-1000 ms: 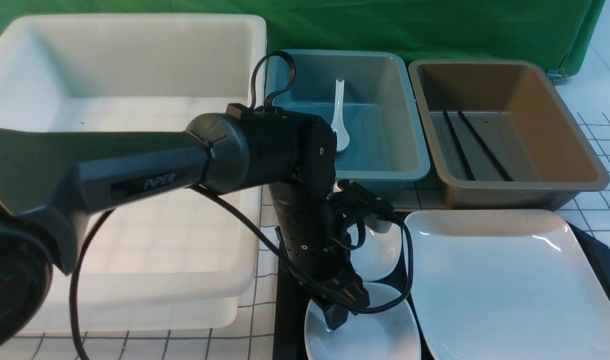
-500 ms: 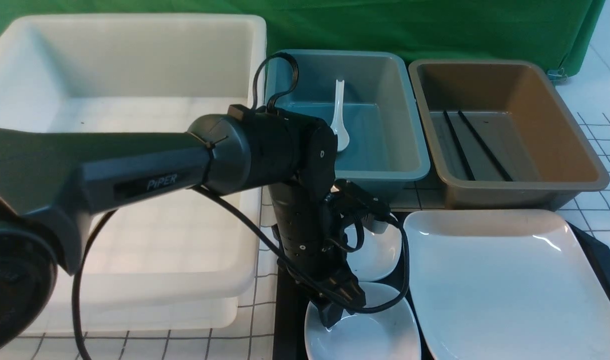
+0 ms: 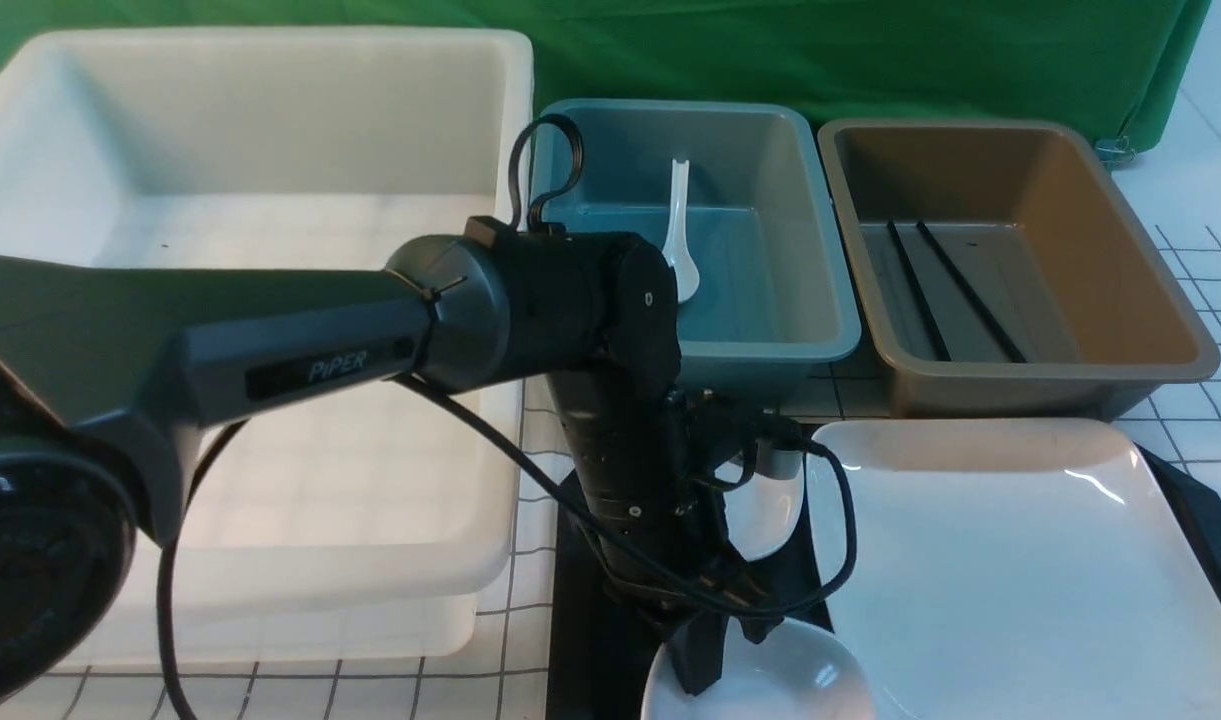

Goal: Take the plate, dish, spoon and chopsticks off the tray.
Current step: Use the left arm to put the small plate into the large storage box on the left

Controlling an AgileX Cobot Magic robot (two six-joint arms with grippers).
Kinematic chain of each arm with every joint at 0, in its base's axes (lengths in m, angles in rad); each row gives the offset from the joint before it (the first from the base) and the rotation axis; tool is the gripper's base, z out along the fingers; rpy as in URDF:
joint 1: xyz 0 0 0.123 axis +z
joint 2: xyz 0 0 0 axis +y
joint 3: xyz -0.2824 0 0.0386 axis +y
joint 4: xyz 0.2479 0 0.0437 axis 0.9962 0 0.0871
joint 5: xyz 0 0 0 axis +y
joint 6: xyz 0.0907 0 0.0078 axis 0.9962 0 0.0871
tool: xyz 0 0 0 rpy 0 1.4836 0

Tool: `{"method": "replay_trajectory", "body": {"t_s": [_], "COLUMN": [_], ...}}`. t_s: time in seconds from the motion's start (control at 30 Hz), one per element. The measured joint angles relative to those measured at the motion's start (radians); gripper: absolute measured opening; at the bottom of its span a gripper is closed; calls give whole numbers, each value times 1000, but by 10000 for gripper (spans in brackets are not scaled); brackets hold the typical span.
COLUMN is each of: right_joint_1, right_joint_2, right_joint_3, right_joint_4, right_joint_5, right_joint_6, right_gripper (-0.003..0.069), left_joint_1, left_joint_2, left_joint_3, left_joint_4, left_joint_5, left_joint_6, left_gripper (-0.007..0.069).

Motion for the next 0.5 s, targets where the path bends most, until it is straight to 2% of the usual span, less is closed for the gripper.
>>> {"method": "replay_trajectory", "body": {"t_s": [0.23, 0.5], "right_joint_1": [0, 0], "right_joint_2": [0, 0], "right_joint_3": [0, 0], "right_joint_4": [0, 0], "right_joint_5": [0, 0], "right_joint_6": [0, 0], "right_gripper": [239, 239], "left_joint_1": [0, 34], "left_joint_2": [-106, -440], "left_joint_3": [2, -8], "left_joint_4": [-35, -15], "left_joint_5": [19, 63], "left_joint_6": [-9, -36], "left_gripper": [6, 6]}}
